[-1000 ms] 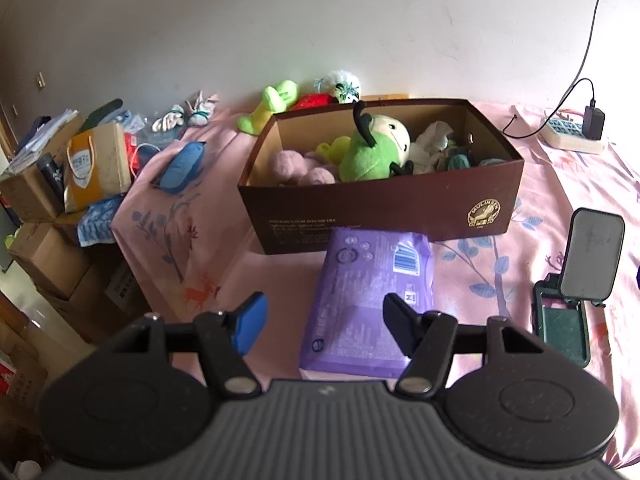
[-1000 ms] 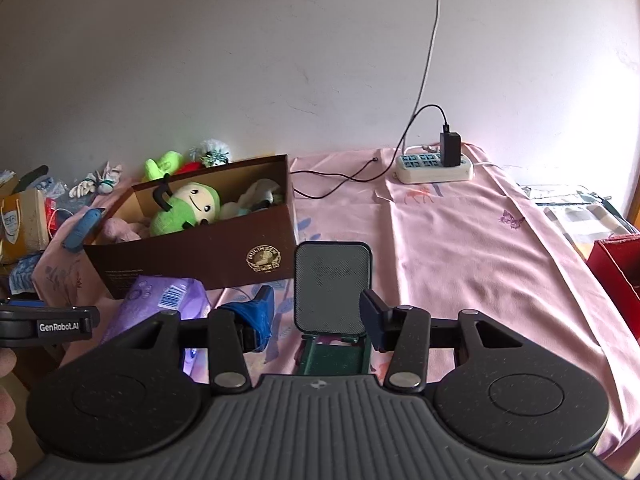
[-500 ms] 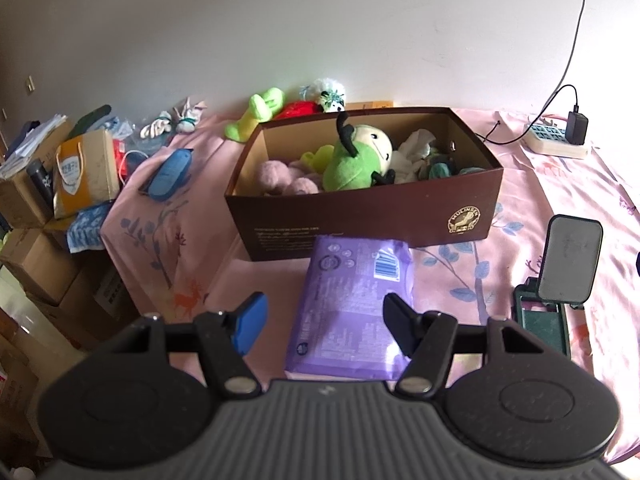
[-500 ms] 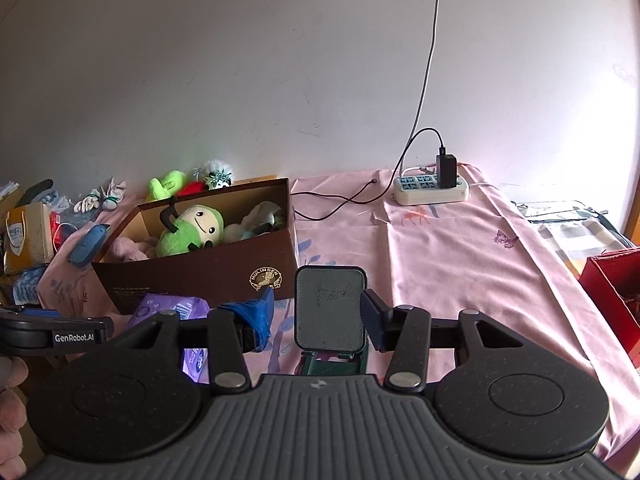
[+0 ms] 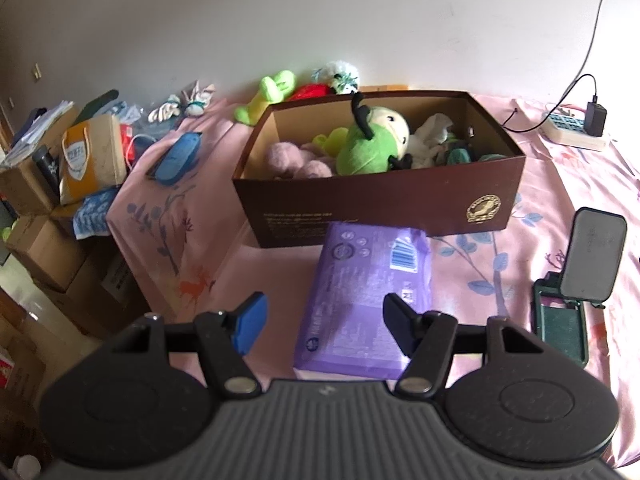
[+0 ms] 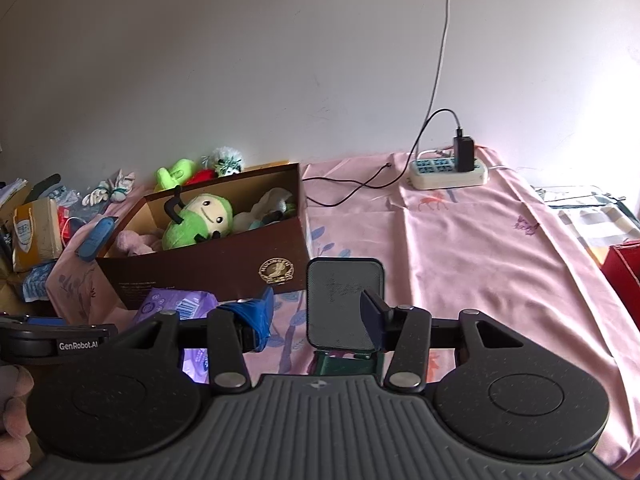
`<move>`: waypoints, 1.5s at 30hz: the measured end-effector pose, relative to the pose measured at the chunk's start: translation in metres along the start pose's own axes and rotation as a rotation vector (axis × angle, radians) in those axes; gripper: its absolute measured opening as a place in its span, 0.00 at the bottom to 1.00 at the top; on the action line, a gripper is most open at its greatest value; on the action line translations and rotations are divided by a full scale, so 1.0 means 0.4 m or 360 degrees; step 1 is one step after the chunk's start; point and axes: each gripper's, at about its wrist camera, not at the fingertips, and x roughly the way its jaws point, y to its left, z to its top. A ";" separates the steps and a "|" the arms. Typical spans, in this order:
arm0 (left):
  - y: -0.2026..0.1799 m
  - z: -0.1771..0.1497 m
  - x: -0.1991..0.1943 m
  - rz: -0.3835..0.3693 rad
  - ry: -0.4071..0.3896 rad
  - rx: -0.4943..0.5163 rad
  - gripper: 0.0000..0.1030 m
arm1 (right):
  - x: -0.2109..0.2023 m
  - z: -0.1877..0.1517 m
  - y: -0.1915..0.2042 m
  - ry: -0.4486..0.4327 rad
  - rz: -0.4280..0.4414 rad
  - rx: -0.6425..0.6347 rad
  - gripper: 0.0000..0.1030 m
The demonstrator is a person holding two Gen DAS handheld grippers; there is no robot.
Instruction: Organize soft objects
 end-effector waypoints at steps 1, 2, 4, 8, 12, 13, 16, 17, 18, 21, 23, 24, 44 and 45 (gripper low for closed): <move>0.001 0.001 0.002 0.0012 0.0004 0.0002 0.64 | 0.002 0.001 0.002 -0.0002 0.0009 -0.0003 0.31; 0.003 0.002 0.003 0.0022 0.0004 0.0005 0.64 | 0.003 0.003 0.004 -0.0004 0.0015 -0.0005 0.31; 0.006 0.008 0.001 0.0032 -0.0005 0.0010 0.64 | 0.006 0.008 0.004 -0.0007 0.0028 -0.0006 0.31; 0.024 0.036 -0.019 0.0020 -0.0042 0.0020 0.64 | 0.008 0.021 0.009 -0.0015 0.0054 -0.0019 0.31; 0.067 0.090 -0.060 0.0028 -0.0110 0.0001 0.64 | -0.004 0.054 0.014 -0.0060 0.0087 -0.0048 0.31; 0.083 0.106 -0.076 0.0038 -0.0138 -0.0007 0.64 | -0.008 0.068 0.017 -0.0075 0.0104 -0.0052 0.31; 0.144 0.156 -0.134 0.0035 -0.0213 -0.0043 0.64 | -0.021 0.119 0.030 -0.0119 0.0170 -0.0064 0.31; 0.166 0.173 -0.153 0.0034 -0.0233 -0.0050 0.64 | -0.027 0.139 0.036 -0.0138 0.0194 -0.0071 0.31; 0.188 0.189 -0.172 0.0045 -0.0252 -0.0049 0.64 | -0.033 0.160 0.043 -0.0160 0.0220 -0.0081 0.31; 0.259 0.234 -0.227 0.0147 -0.0315 -0.0052 0.64 | -0.051 0.217 0.066 -0.0221 0.0265 -0.0110 0.31; 0.310 0.262 -0.261 0.0207 -0.0351 -0.0075 0.64 | -0.060 0.254 0.083 -0.0268 0.0288 -0.0139 0.31; 0.336 0.272 -0.279 0.0231 -0.0370 -0.0089 0.64 | -0.063 0.267 0.090 -0.0290 0.0291 -0.0151 0.31; 0.208 0.175 -0.178 -0.0068 -0.0250 0.0056 0.64 | 0.023 0.226 0.144 -0.0089 0.0091 -0.0169 0.33; 0.193 0.172 -0.170 -0.0093 -0.0239 0.0059 0.64 | 0.024 0.223 0.141 -0.0087 0.0085 -0.0164 0.33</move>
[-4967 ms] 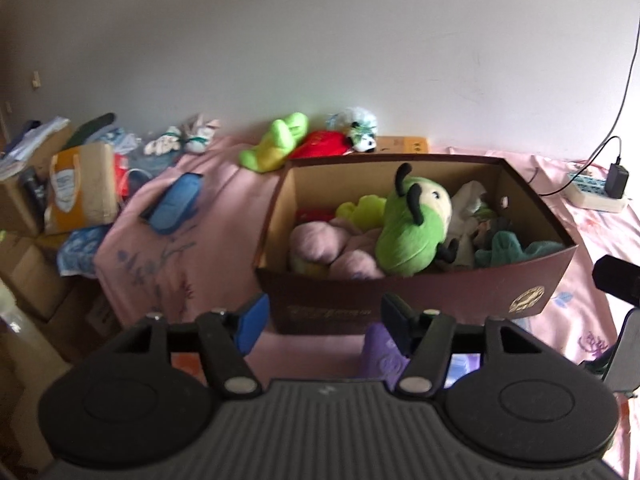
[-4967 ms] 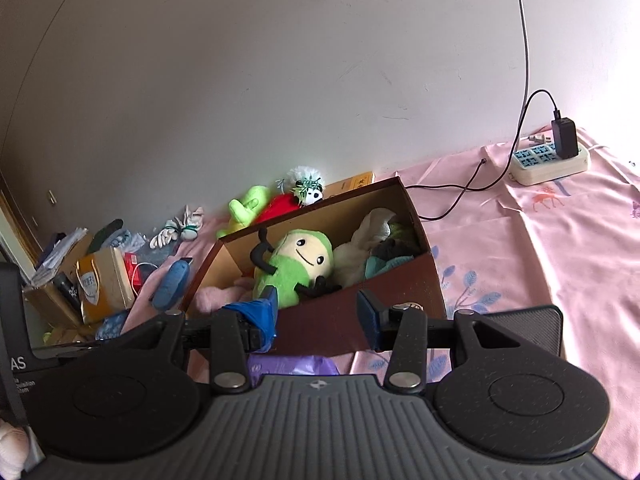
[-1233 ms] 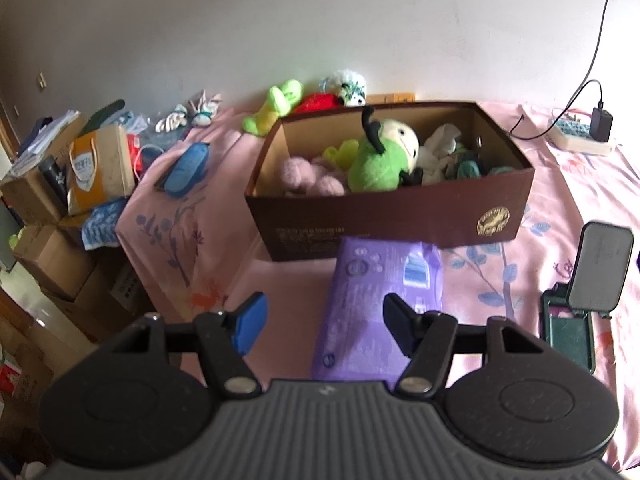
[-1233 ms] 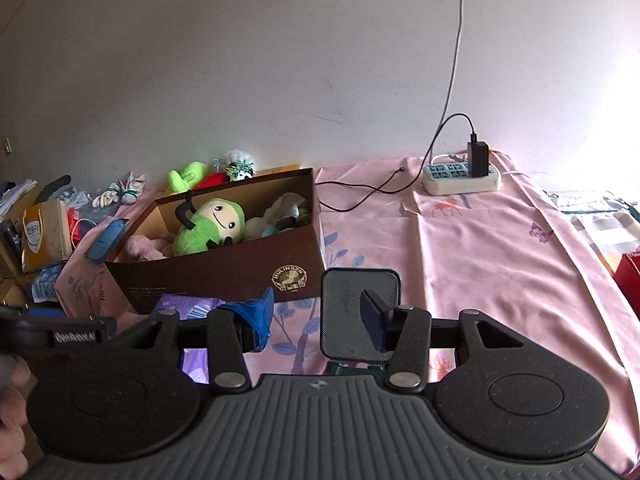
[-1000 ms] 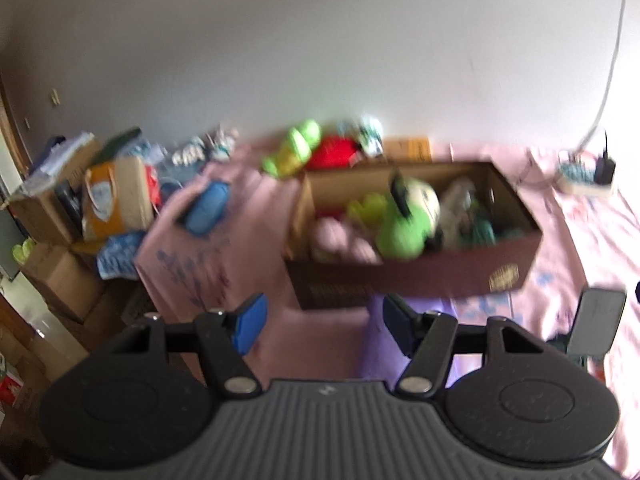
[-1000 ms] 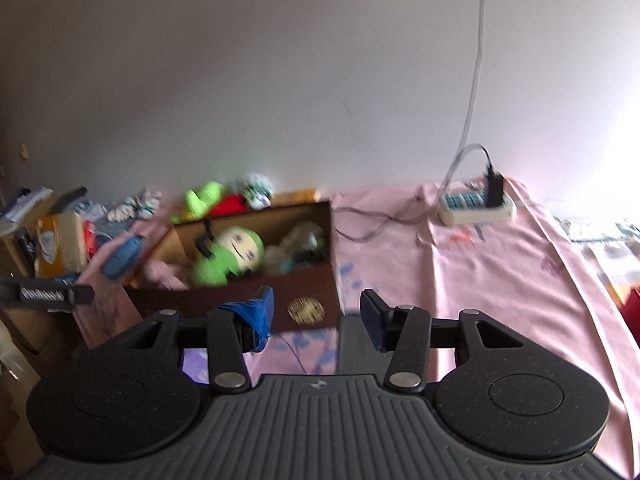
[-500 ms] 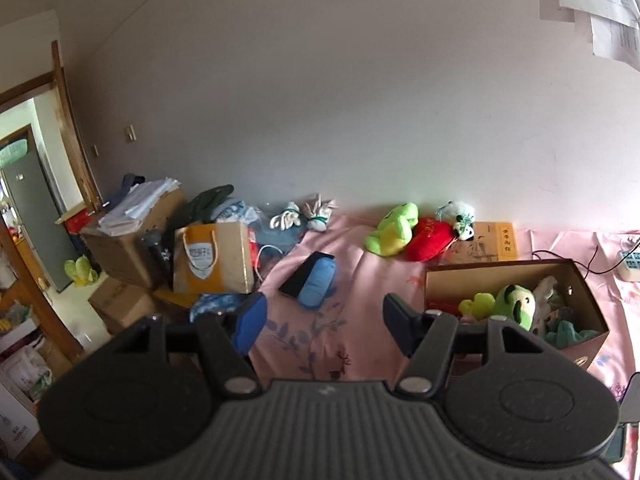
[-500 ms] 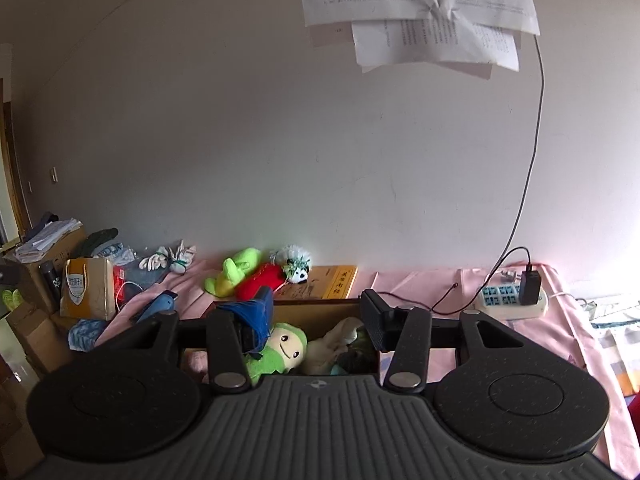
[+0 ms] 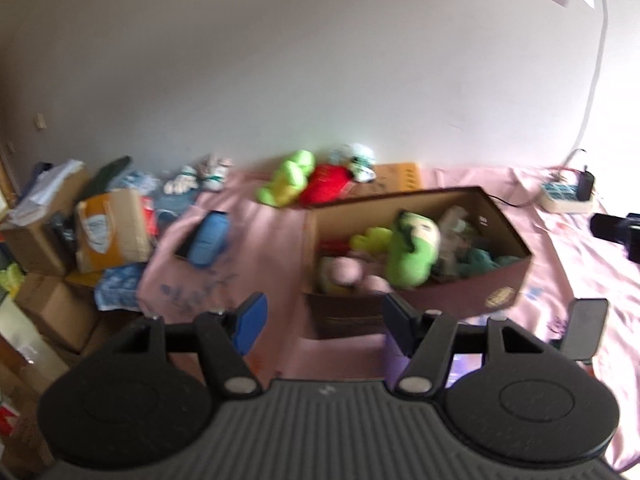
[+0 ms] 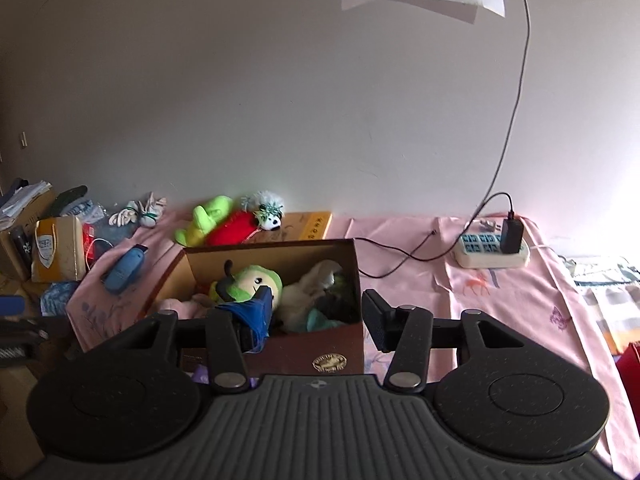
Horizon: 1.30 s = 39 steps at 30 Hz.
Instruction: Organize soft objects
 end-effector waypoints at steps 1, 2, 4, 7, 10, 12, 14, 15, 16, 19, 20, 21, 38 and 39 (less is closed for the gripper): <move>-0.016 -0.003 0.012 -0.0024 0.0015 0.0002 0.64 | 0.001 -0.004 -0.004 0.0003 -0.0008 0.0004 0.33; -0.031 -0.007 0.021 -0.0039 0.0030 0.0007 0.64 | 0.002 -0.006 -0.007 0.0009 -0.0013 0.0006 0.33; -0.057 -0.010 0.036 -0.0040 0.0045 0.0026 0.64 | 0.003 -0.013 -0.012 0.0020 -0.0020 0.0012 0.33; -0.098 -0.019 0.049 -0.0016 0.0047 0.0065 0.64 | 0.002 -0.021 -0.019 0.0029 -0.0022 0.0023 0.34; -0.127 -0.024 0.057 -0.0016 0.0047 0.0084 0.64 | 0.002 -0.029 -0.031 0.0039 -0.0007 0.0049 0.34; -0.143 -0.028 0.062 -0.0015 0.0042 0.0077 0.64 | 0.000 -0.035 -0.039 0.0042 0.0009 0.0065 0.34; -0.162 -0.034 0.067 0.0003 0.0034 0.0084 0.64 | -0.004 -0.045 -0.043 0.0043 0.0018 0.0073 0.34; -0.169 -0.038 0.069 0.0015 0.0033 0.0092 0.64 | -0.005 -0.050 -0.046 0.0042 0.0027 0.0076 0.34; -0.177 -0.041 0.071 0.0025 0.0039 0.0097 0.64 | -0.007 -0.056 -0.049 0.0042 0.0031 0.0075 0.34; -0.195 -0.050 0.075 0.0038 0.0050 0.0101 0.64 | -0.010 -0.066 -0.054 0.0048 0.0054 0.0068 0.34; -0.199 -0.053 0.076 0.0041 0.0049 0.0102 0.64 | -0.011 -0.067 -0.056 0.0045 0.0062 0.0070 0.34; -0.201 -0.054 0.079 0.0044 0.0052 0.0102 0.64 | -0.012 -0.068 -0.061 0.0041 0.0069 0.0074 0.34; -0.197 -0.004 0.207 0.0145 0.0043 0.0096 0.64 | 0.068 -0.057 -0.041 -0.0043 0.0133 0.0068 0.35; -0.194 0.005 0.221 0.0153 0.0040 0.0099 0.64 | 0.084 -0.053 -0.038 -0.0042 0.0132 0.0064 0.35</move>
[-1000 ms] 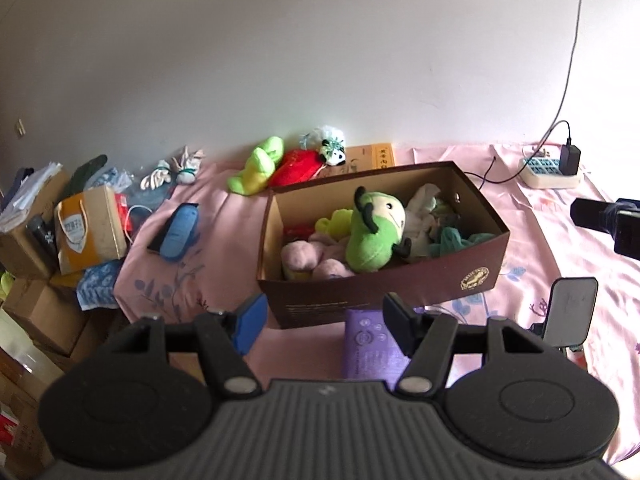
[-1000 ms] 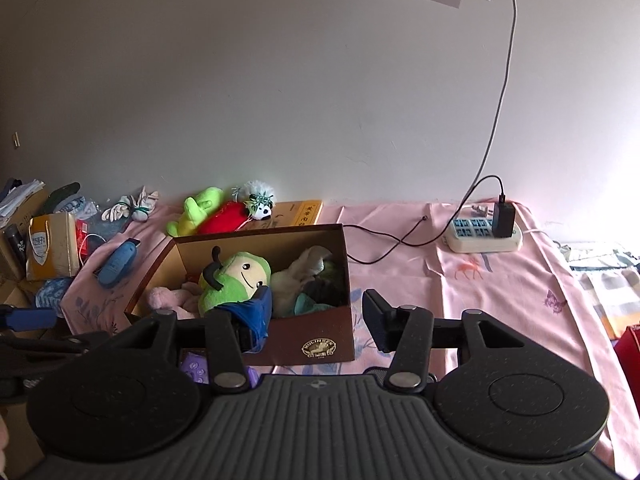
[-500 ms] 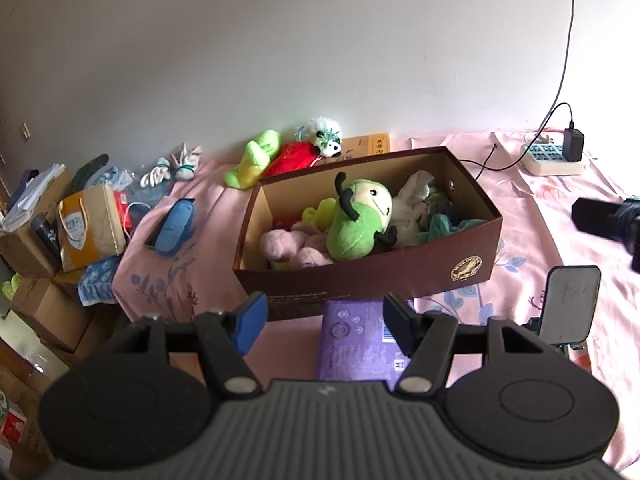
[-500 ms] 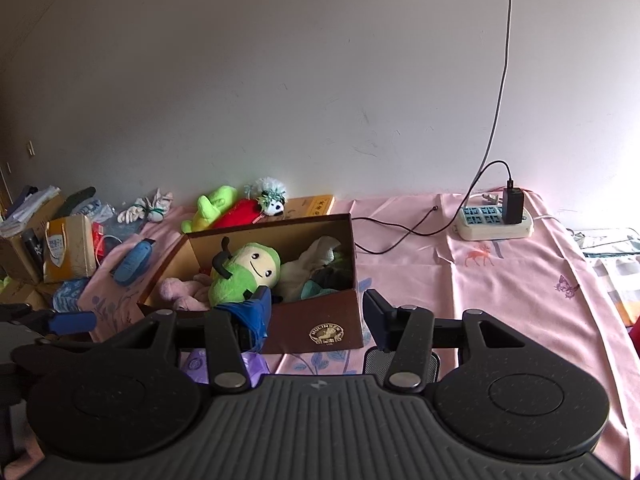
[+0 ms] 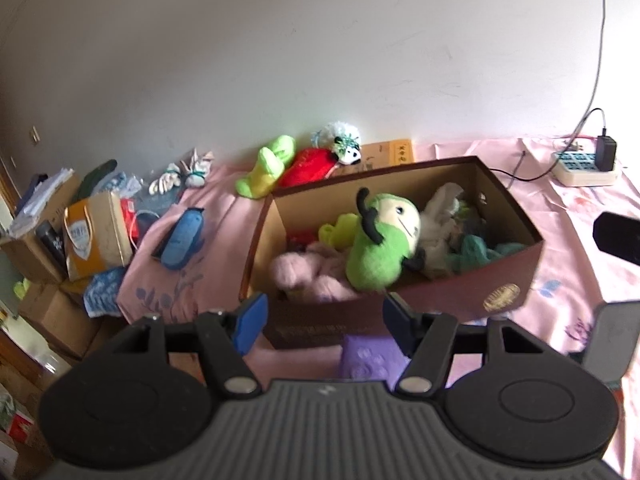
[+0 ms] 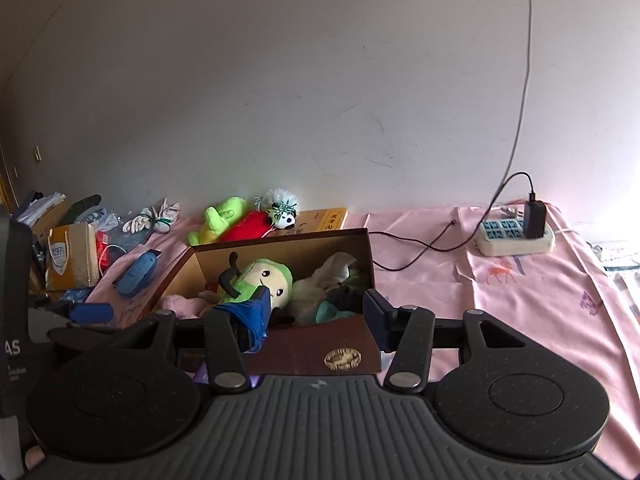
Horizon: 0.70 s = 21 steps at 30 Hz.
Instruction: Organize soft objects
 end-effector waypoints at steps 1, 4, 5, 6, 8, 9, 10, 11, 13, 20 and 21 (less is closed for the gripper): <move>0.003 0.010 0.016 0.0004 -0.0003 0.0000 0.64 | 0.019 0.003 0.001 0.0004 -0.0003 0.0002 0.35; 0.015 0.039 0.065 -0.0013 0.0003 0.0000 0.64 | 0.072 0.014 0.000 0.0037 0.0008 0.0036 0.35; 0.019 0.049 0.083 -0.0018 0.0011 -0.0004 0.64 | 0.091 0.018 0.000 0.0050 0.0021 0.0046 0.35; 0.025 0.057 0.099 -0.0023 0.0020 -0.0009 0.64 | 0.105 0.018 -0.001 0.0063 0.0024 0.0054 0.35; 0.035 0.074 0.132 -0.0051 0.0053 -0.0034 0.64 | 0.141 0.024 -0.005 0.0098 0.0031 0.0069 0.35; 0.037 0.079 0.146 -0.0070 0.0075 -0.0049 0.64 | 0.157 0.025 -0.009 0.0124 0.0032 0.0083 0.35; 0.038 0.084 0.160 -0.0094 0.0096 -0.0058 0.64 | 0.171 0.026 -0.014 0.0153 0.0031 0.0103 0.35; 0.036 0.089 0.172 -0.0112 0.0115 -0.0058 0.64 | 0.187 0.028 -0.019 0.0189 0.0031 0.0123 0.35; 0.026 0.099 0.195 -0.0119 0.0144 -0.0049 0.64 | 0.208 0.030 -0.029 0.0245 0.0025 0.0146 0.35; 0.010 0.130 0.229 -0.0195 0.0258 -0.0031 0.64 | 0.227 0.068 -0.064 0.0344 -0.0056 0.0272 0.35; 0.012 0.136 0.230 -0.0195 0.0273 -0.0029 0.64 | 0.226 0.076 -0.066 0.0351 -0.0073 0.0296 0.35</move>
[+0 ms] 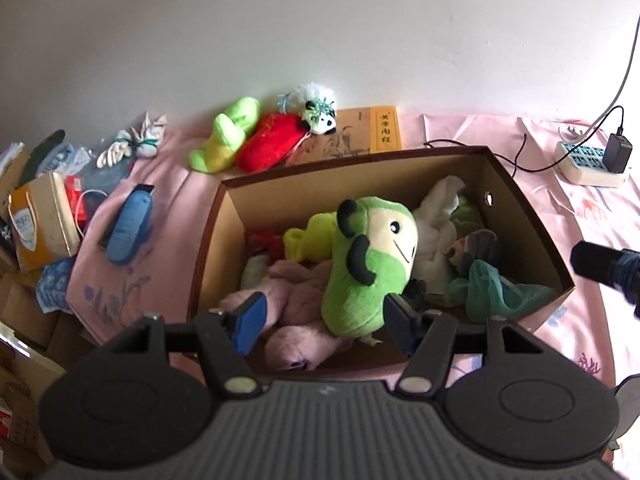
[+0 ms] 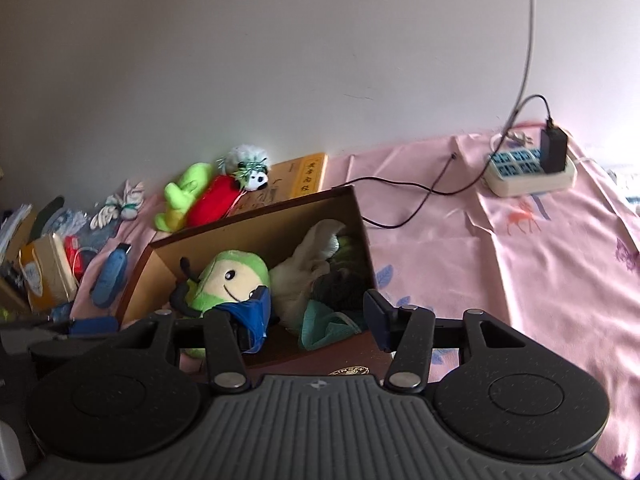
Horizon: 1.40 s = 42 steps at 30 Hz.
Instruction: Organize soft objects
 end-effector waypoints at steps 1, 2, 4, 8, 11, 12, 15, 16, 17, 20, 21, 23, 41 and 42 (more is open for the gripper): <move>0.003 0.006 -0.001 0.0002 0.0008 0.0003 0.64 | -0.003 0.007 0.001 -0.0001 -0.0016 0.0015 0.35; 0.007 0.011 -0.003 0.0008 0.0012 0.0004 0.64 | -0.006 0.015 0.004 -0.0010 -0.0032 0.0024 0.35; 0.019 0.026 -0.005 0.0009 0.0031 -0.0001 0.64 | -0.015 0.031 0.012 -0.0036 -0.0053 0.0031 0.35; 0.046 0.058 -0.002 -0.0048 0.0042 -0.0006 0.64 | -0.028 0.059 0.027 -0.0085 -0.0067 0.0045 0.35; 0.058 0.074 0.004 -0.0064 0.0029 0.0016 0.64 | -0.032 0.064 0.047 -0.0122 -0.0104 0.0005 0.35; 0.063 0.077 0.007 -0.0069 0.0023 0.0028 0.64 | -0.032 0.062 0.052 -0.0125 -0.0105 0.0001 0.35; 0.070 0.079 0.014 -0.0086 0.0020 0.0068 0.64 | -0.026 0.049 0.065 -0.0104 -0.0111 0.0009 0.35; 0.073 0.080 0.018 -0.0097 0.0024 0.0074 0.64 | -0.024 0.043 0.068 -0.0100 -0.0117 0.0011 0.35; 0.076 0.079 0.022 -0.0109 0.0029 0.0080 0.64 | -0.022 0.038 0.071 -0.0096 -0.0129 0.0013 0.35; 0.077 0.072 0.036 -0.0141 0.0035 0.0116 0.64 | -0.020 0.024 0.075 -0.0090 -0.0160 0.0022 0.35; 0.076 0.070 0.042 -0.0142 0.0045 0.0124 0.64 | -0.022 0.020 0.075 -0.0089 -0.0166 0.0028 0.35; 0.075 0.069 0.051 -0.0159 0.0063 0.0124 0.64 | -0.021 0.015 0.070 -0.0080 -0.0174 0.0051 0.35; 0.007 0.020 0.029 -0.0043 0.0148 0.0048 0.64 | 0.026 -0.006 0.009 0.0101 -0.0041 -0.0038 0.35; 0.001 0.014 0.026 -0.0036 0.0152 0.0045 0.64 | 0.028 -0.007 0.007 0.0102 -0.0062 -0.0068 0.35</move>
